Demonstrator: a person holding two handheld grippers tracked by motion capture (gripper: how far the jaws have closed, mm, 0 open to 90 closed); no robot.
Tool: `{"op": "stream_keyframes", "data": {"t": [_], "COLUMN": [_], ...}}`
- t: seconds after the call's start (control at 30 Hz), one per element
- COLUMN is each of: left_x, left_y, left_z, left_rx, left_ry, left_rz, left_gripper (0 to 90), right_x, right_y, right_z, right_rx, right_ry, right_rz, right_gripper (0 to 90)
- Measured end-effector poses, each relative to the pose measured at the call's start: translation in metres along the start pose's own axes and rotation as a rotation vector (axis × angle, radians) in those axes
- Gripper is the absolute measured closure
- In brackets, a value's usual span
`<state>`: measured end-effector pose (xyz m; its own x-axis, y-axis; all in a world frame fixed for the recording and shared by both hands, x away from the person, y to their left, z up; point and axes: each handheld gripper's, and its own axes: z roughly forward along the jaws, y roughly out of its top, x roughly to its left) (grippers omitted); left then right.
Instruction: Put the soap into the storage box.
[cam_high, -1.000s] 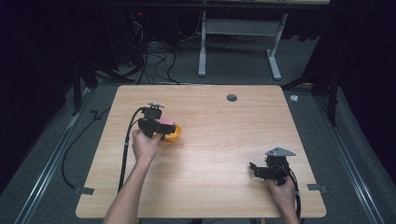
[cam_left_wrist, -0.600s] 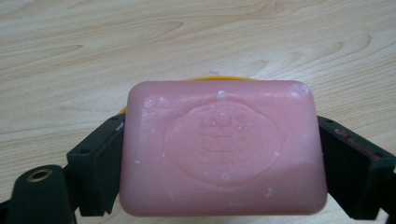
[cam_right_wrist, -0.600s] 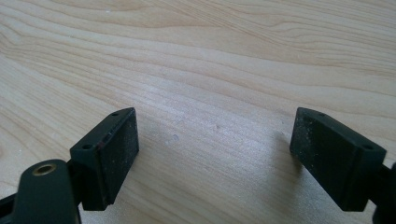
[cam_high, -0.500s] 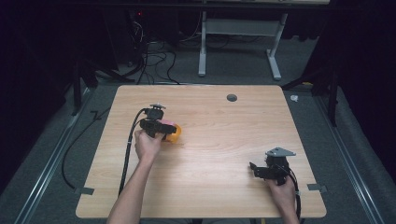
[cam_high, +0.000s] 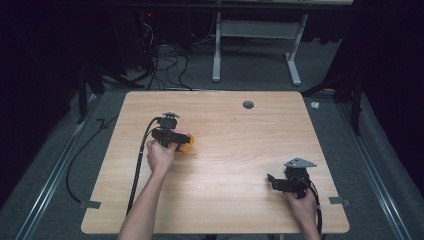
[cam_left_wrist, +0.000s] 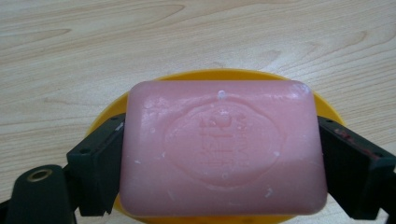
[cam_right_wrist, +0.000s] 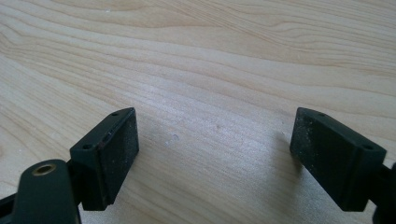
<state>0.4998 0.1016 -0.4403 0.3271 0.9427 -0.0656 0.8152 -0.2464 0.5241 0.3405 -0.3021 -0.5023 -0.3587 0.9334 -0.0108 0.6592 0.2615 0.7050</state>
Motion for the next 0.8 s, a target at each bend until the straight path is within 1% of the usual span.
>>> {"op": "stream_keyframes", "data": {"t": [0.5, 0.8], "left_x": [-0.002, -0.003], "left_y": [0.0, 0.0], "left_z": [0.01, 0.014], "left_rx": [0.029, 0.048], "left_ry": [0.015, 0.02], "left_rz": [-0.029, -0.034], "left_gripper": [13.6, 13.5], "right_x": [0.0, 0.0], "right_y": [0.0, 0.0], "right_z": [0.0, 0.0], "right_rx": [0.0, -0.001], "right_ry": [0.0, -0.001], "right_rz": [-0.001, -0.001], "right_gripper": [16.1, 16.1]}}
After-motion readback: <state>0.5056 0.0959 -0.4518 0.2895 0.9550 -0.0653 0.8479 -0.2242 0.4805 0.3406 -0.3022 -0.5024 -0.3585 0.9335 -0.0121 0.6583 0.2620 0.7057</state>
